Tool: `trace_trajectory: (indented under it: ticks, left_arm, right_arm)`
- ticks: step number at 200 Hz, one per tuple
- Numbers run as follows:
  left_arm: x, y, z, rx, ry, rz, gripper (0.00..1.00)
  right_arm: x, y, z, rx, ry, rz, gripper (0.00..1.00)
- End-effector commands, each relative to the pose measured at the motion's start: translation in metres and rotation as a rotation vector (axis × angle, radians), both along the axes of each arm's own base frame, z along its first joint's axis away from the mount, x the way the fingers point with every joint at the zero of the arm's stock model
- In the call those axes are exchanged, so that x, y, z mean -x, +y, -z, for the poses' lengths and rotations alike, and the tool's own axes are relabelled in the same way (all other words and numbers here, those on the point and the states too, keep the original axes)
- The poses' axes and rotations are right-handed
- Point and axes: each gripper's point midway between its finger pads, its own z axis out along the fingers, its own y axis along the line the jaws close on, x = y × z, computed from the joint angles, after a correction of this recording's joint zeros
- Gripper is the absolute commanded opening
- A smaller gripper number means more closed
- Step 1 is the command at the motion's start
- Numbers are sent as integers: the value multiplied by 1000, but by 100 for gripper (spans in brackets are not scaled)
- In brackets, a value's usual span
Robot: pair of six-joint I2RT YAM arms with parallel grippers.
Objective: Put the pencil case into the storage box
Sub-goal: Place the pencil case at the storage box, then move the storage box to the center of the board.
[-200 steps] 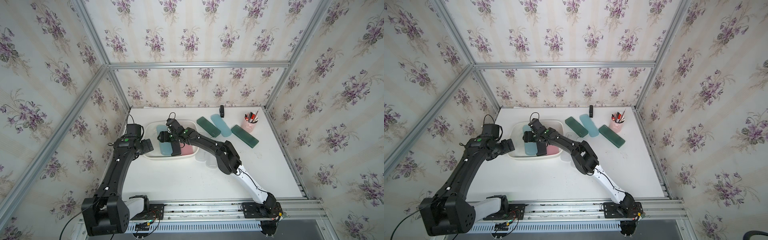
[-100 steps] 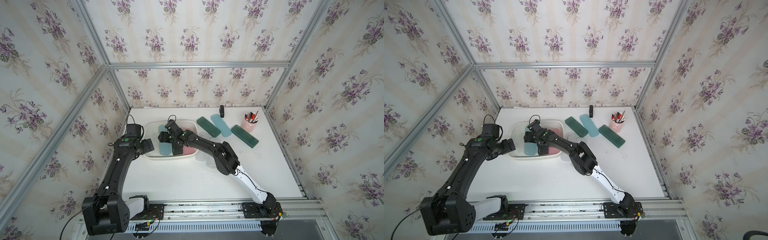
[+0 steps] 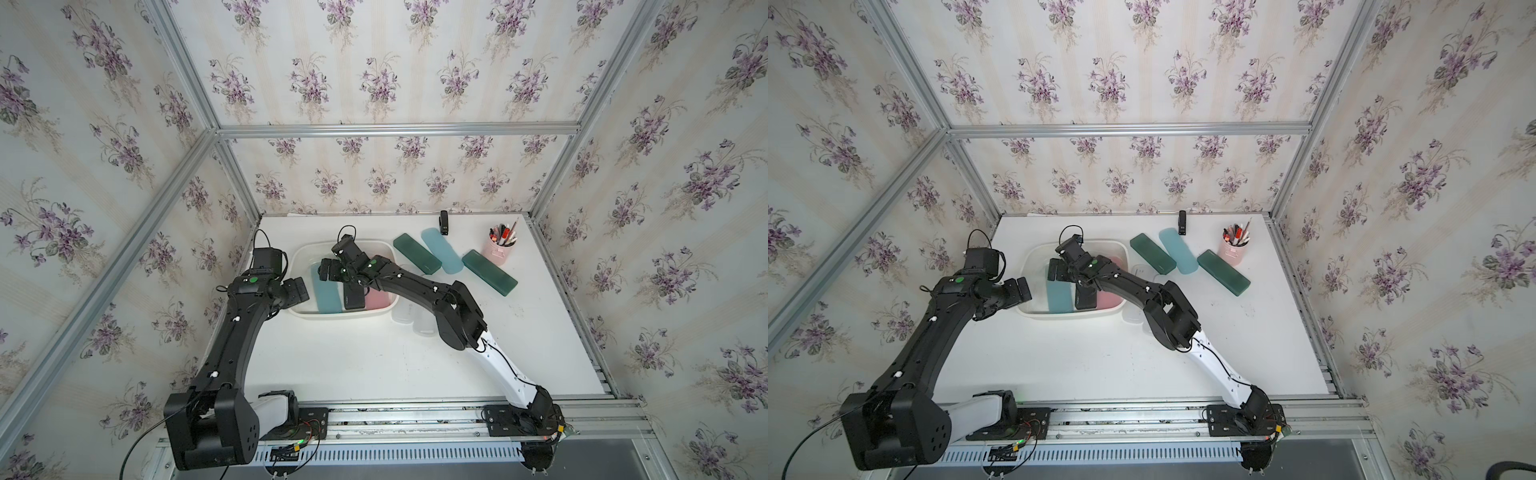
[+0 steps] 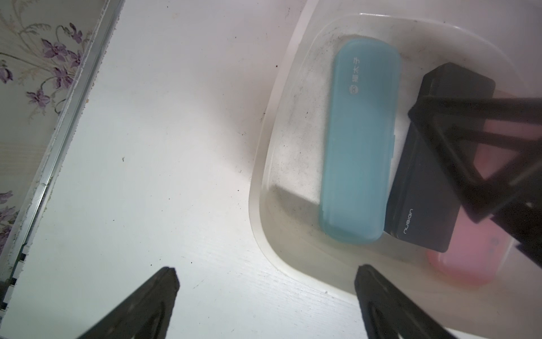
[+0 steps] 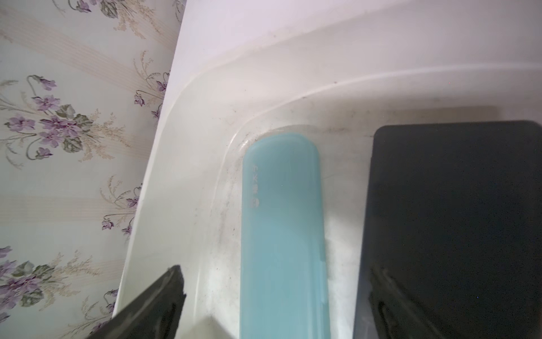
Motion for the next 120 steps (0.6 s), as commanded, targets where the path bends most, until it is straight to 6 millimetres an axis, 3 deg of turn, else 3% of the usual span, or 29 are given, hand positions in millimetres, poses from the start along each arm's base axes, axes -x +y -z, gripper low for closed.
trace_trajectory:
  ticks: [1,19,37,57,81,99,120]
  left_arm:
    - [-3,2,-1,-12,-9,6,99]
    - [-4,0,0,-1,-6,15,99]
    - [-5,-3,2,12,-1,25,99]
    - [-7,-1,4,3,7,21,99]
    - [-12,6,8,-27,20,4,99]
    - [-19,15,11,-38,30,-25,99]
    - [-32,21,23,-13,57,-45,99]
  right_arm:
    - [-3,-13,-49,-15,-85,18,100]
    - [3,-38,-76,40,-129,32,100]
    - [9,-93,-86,177,-157,98,100]
    - [18,-183,-76,337,-137,218,100]
    - [38,-283,-46,407,-56,328,100]
    - [55,-335,-25,402,-8,383,100]
    - [70,-369,-5,415,31,404,100]
